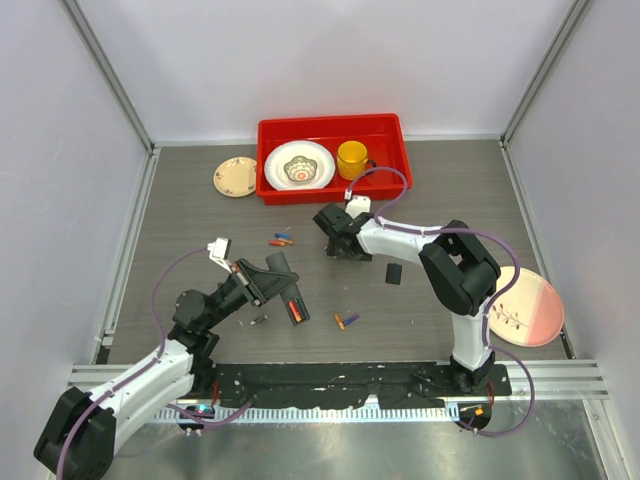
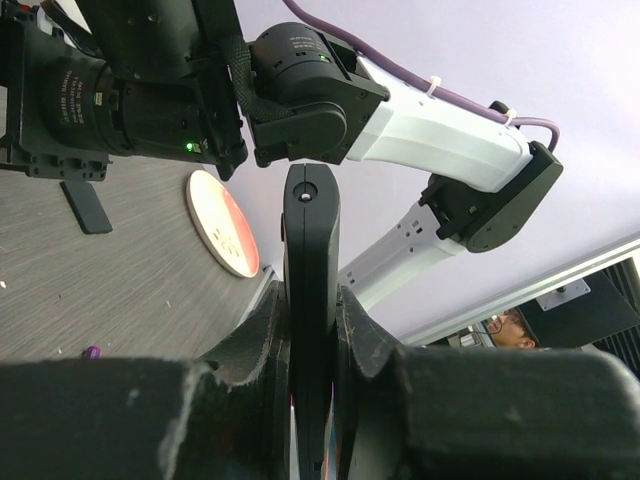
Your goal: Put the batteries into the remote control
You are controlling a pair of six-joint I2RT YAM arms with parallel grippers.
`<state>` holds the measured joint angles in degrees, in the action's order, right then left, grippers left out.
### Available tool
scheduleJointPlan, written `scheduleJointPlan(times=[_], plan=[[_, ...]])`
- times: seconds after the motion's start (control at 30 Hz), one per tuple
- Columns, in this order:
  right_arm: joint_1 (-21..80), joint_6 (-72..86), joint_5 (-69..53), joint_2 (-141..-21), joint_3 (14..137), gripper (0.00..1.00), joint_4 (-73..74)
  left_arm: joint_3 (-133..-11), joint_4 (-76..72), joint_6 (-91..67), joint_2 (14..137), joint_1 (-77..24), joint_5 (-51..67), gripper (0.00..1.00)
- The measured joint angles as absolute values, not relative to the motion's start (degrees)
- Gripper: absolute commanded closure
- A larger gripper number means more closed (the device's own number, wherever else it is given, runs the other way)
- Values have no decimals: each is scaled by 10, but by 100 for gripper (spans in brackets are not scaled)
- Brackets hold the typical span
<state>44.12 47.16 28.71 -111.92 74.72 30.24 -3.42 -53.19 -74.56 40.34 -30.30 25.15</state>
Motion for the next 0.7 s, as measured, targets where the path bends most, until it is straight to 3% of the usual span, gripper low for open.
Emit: scheduleJointPlan(times=[0.5, 0.7], plan=[[441, 468, 289, -1119, 742, 59, 297, -34, -531, -746, 400, -303, 251, 99], [441, 423, 279, -1075, 687, 85, 258, -34, -531, -746, 400, -303, 252, 100]])
